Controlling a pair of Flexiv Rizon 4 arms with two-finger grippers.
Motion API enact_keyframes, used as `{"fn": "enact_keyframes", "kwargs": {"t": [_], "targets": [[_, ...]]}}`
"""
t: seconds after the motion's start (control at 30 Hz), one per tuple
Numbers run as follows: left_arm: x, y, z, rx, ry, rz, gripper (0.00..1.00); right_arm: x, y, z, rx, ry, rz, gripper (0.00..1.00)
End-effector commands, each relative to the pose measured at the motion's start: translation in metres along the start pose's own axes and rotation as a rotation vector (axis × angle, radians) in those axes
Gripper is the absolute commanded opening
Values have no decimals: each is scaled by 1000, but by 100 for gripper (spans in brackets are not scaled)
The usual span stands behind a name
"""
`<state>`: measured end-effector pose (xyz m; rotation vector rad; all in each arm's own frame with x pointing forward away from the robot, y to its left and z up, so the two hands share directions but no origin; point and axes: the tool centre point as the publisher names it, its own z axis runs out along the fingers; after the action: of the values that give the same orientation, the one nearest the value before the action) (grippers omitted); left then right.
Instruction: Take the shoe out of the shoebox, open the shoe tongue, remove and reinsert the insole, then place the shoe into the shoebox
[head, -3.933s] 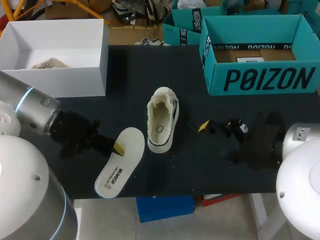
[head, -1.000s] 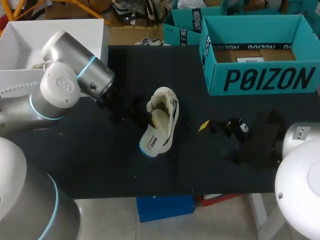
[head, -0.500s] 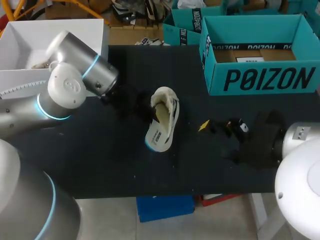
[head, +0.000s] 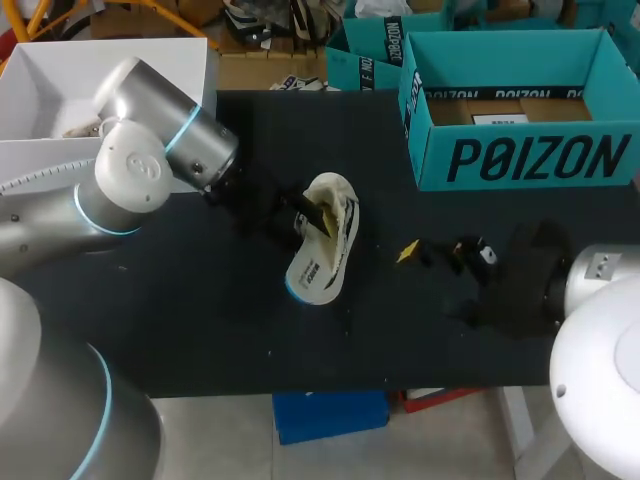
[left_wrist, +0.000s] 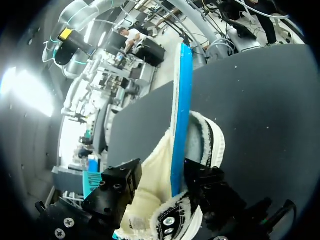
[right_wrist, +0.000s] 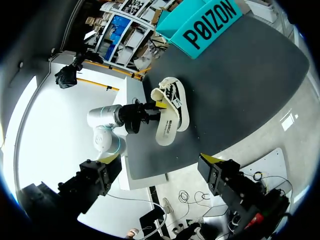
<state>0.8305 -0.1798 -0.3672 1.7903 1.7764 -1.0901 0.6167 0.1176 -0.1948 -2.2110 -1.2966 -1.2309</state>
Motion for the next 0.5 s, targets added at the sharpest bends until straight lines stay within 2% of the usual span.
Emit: {"fn": "enact_keyframes", "kwargs": {"t": [0.03, 0.23, 0.33, 0.43, 0.5], "targets": [[1, -20, -11, -6, 13, 13, 50, -7, -4, 0, 1, 28, 13, 100], [3, -38, -13, 19, 37, 37, 39, -7, -4, 0, 1, 28, 13, 100], [6, -43, -12, 29, 57, 44, 29, -7, -4, 0, 1, 28, 13, 100], [10, -46, -11, 44, 77, 44, 26, -7, -4, 0, 1, 28, 13, 100], [12, -46, -9, 48, 84, 45, 15, -7, -4, 0, 1, 28, 13, 100]]}}
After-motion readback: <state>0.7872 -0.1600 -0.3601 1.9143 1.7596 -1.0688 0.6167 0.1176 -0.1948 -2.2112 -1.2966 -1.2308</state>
